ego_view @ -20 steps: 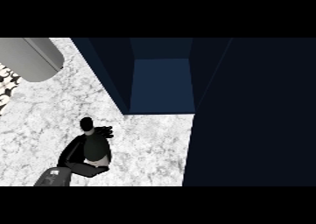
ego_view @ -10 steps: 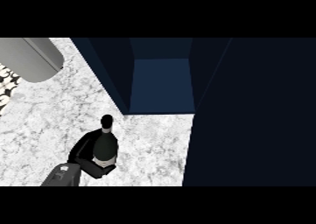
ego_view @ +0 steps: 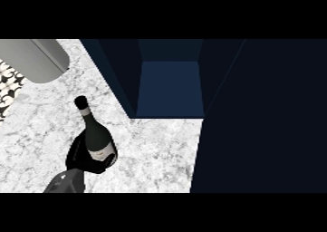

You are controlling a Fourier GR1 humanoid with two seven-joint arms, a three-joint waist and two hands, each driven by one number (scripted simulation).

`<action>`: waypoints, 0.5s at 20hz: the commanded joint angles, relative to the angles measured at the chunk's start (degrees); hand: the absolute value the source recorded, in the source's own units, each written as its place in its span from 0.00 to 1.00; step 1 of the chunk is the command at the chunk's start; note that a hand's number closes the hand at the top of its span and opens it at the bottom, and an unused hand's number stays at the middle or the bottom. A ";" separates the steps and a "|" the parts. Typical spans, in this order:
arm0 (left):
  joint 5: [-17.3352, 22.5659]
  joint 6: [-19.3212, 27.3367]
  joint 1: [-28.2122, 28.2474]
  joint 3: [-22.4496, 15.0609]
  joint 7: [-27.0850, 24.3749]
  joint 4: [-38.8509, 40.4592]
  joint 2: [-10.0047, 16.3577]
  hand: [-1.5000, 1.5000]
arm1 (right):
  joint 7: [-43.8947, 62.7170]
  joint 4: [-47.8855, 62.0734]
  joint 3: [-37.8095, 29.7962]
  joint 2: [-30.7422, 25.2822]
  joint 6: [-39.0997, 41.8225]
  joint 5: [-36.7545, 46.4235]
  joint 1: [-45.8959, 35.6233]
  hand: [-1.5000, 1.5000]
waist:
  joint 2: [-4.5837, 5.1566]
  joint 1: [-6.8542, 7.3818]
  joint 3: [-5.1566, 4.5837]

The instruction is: Pick up the wine, place it into the cabinet and close the cabinet

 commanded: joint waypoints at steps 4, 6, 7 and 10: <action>7.62 3.81 1.86 5.83 -0.02 -5.81 -2.44 1.00 | -1.96 -0.44 2.17 1.03 0.90 0.14 2.04 0.00 | -0.01 -0.03 0.03; 8.14 3.04 5.03 4.17 3.27 -11.41 -2.37 1.00 | 2.72 -5.31 0.90 0.35 -0.22 -0.95 2.28 0.00 | -0.04 -0.10 0.03; 7.39 6.10 4.18 3.19 3.58 -11.75 -4.46 1.00 | 1.11 -0.13 -3.64 -0.92 1.23 -4.69 -1.24 0.00 | 0.05 -0.12 0.02; 6.86 8.60 6.90 0.81 7.06 -19.30 -5.46 1.00 | 1.55 -1.89 1.66 1.05 -0.36 0.48 -1.16 0.00 | -0.02 -0.01 0.02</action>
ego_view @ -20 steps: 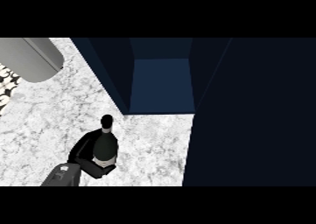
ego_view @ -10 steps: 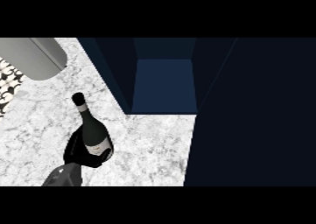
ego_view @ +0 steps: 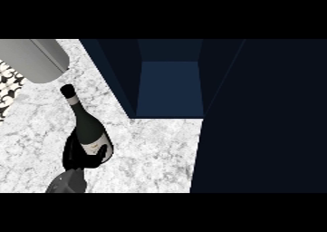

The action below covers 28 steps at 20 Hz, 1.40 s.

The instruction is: Pick up the wine, place it into the cabinet and close the cabinet

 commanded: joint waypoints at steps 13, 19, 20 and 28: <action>7.31 21.14 10.54 -26.44 10.97 -30.27 -4.09 1.00 | -4.56 0.02 -3.47 -0.26 3.71 -5.32 4.24 0.00 | 0.03 -0.29 0.01; 11.58 26.42 10.38 -30.36 11.38 -30.20 -4.09 1.00 | -2.32 1.07 4.69 2.36 -0.25 3.48 0.77 0.00 | 0.09 -0.24 -0.05; 11.42 30.00 10.68 -33.66 9.38 -30.05 -4.10 1.00 | 5.58 -7.08 -3.91 -1.19 0.59 -6.27 1.40 0.00 | 0.04 -0.59 -0.04; 19.79 35.80 5.34 -37.91 5.18 -24.19 -4.10 1.00 | 0.46 -0.70 2.33 1.89 0.13 1.47 0.87 0.00 | 0.10 -0.35 -0.05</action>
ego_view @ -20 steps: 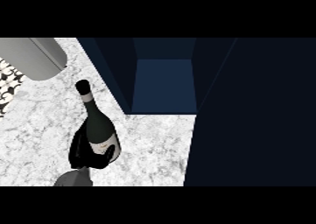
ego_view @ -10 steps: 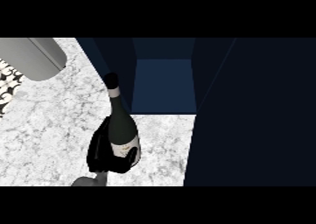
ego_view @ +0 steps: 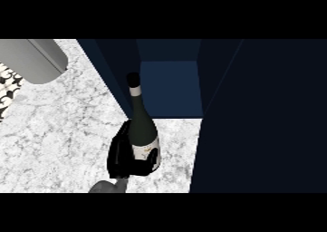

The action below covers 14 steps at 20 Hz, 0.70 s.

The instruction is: Pick up the wine, place it into the cabinet and close the cabinet

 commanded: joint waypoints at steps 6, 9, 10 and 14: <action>7.49 -3.49 -8.88 -1.17 -11.45 18.53 -0.01 1.00 | 1.97 -2.91 -3.44 -1.59 1.71 -5.42 0.75 0.00 | 0.16 -0.70 -0.05; 10.55 1.88 -12.09 -5.01 -10.89 16.51 -0.01 1.00 | -1.28 -1.75 -2.59 -0.55 2.64 -4.45 2.63 0.00 | 0.06 -0.37 -0.02; 8.20 4.33 -12.62 -3.58 -5.39 10.76 -0.01 1.00 | -1.92 0.87 -5.72 -1.51 3.12 -6.30 1.62 0.00 | 0.01 -0.09 0.00; 11.72 -2.39 -19.16 -0.90 -9.98 23.44 -0.01 1.00 | 2.27 -0.81 -1.88 -0.22 0.02 -3.24 -1.91 0.00 | 0.12 -0.37 -0.04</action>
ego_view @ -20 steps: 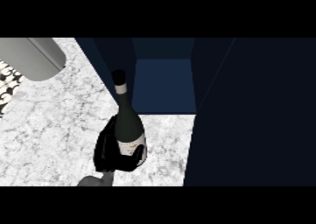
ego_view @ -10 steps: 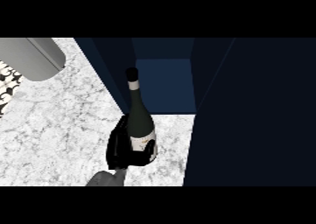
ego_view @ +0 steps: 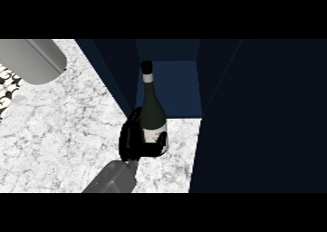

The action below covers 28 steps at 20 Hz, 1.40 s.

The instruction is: Pick up the wine, place it into the cabinet and close the cabinet

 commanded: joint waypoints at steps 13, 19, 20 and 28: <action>12.27 1.75 -21.17 3.48 1.01 16.54 -0.01 1.00 | -4.51 1.89 -0.40 0.42 1.63 -0.43 1.99 0.00 | 0.16 -0.64 0.00; 16.73 3.36 -27.86 2.48 -0.46 22.14 -0.01 1.00 | -4.47 1.85 0.33 1.33 0.51 0.03 0.74 0.00 | 0.34 -1.45 -0.02; 15.16 3.05 -26.02 2.06 -1.78 20.84 -0.01 1.00 | -7.22 2.70 0.49 0.89 2.88 -0.17 4.82 0.00 | 0.18 -0.89 0.02; 14.28 -1.97 -35.48 8.03 0.06 34.90 -0.01 1.00 | -3.58 0.91 -2.53 -0.98 2.62 -4.01 1.78 0.00 | 0.59 -1.70 -0.02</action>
